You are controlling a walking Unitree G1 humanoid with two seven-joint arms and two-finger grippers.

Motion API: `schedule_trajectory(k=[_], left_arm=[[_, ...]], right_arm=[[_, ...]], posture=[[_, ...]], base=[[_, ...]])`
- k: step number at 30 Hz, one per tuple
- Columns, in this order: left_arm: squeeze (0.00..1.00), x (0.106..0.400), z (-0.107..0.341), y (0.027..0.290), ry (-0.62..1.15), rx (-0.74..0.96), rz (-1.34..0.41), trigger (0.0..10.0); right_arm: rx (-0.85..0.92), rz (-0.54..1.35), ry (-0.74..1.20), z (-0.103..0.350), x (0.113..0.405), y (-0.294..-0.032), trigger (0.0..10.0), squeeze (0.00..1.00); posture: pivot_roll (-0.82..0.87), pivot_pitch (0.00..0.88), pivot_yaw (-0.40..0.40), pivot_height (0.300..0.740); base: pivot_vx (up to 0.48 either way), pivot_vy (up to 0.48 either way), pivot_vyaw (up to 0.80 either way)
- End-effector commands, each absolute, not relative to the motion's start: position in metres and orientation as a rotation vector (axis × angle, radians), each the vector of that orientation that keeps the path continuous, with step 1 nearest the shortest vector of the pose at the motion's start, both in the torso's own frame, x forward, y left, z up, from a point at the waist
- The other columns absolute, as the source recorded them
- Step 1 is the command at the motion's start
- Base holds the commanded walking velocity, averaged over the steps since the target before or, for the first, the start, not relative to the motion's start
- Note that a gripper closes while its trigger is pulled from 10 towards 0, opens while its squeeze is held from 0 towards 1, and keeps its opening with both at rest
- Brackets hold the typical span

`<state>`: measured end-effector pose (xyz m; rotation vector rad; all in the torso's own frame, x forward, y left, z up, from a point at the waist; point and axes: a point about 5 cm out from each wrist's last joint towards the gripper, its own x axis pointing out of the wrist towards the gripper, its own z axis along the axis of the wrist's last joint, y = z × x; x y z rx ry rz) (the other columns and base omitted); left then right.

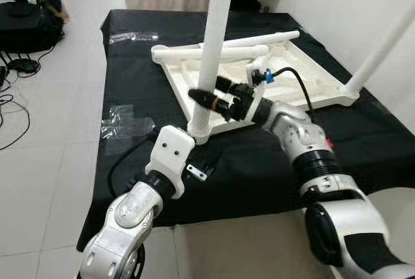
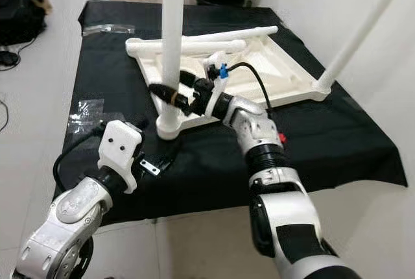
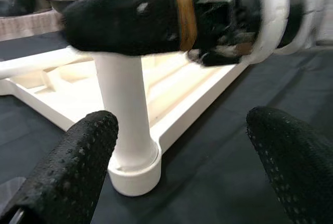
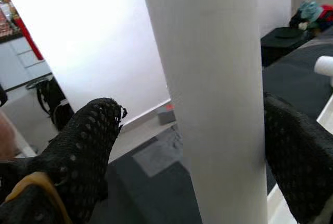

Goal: Building children table

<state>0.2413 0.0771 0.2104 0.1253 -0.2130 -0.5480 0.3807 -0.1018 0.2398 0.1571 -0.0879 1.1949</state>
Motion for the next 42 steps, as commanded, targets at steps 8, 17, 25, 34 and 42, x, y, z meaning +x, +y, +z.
schedule_trajectory(k=[8, 17, 25, 34, 42], left_arm=[[0.00, 0.237, 0.200, 0.072, -0.177, 0.108, -0.577, 10.0], [0.00, 0.234, 0.203, 0.075, -0.187, 0.120, -0.574, 10.0], [0.00, 0.235, 0.205, 0.079, -0.198, 0.141, -0.551, 10.0], [0.00, 0.236, 0.206, 0.076, -0.208, 0.154, -0.564, 10.0], [0.00, 0.235, 0.205, 0.075, -0.205, 0.158, -0.572, 10.0]], right_arm=[[0.025, 0.915, -0.064, 0.238, 0.399, -0.091, 10.0, 0.00], [0.064, 0.827, -0.085, 0.234, 0.400, -0.072, 0.0, 0.00], [0.129, 0.136, -0.080, 0.226, 0.417, -0.126, 0.0, 0.00], [0.080, -0.425, -0.008, 0.200, 0.404, -0.162, 0.0, 0.00], [0.168, -0.239, 0.004, 0.202, 0.408, -0.130, 10.0, 0.00]], posture=[[0.02, 0.147, -0.137, 0.740], [0.04, 0.123, -0.144, 0.740], [0.06, 0.085, -0.140, 0.740], [0.06, 0.062, -0.130, 0.740], [0.07, 0.061, -0.132, 0.740]], base=[[0.000, 0.000, 0.00], [0.000, 0.000, 0.00], [0.000, 0.000, 0.00], [0.000, 0.000, 0.00], [0.000, 0.000, 0.00]])
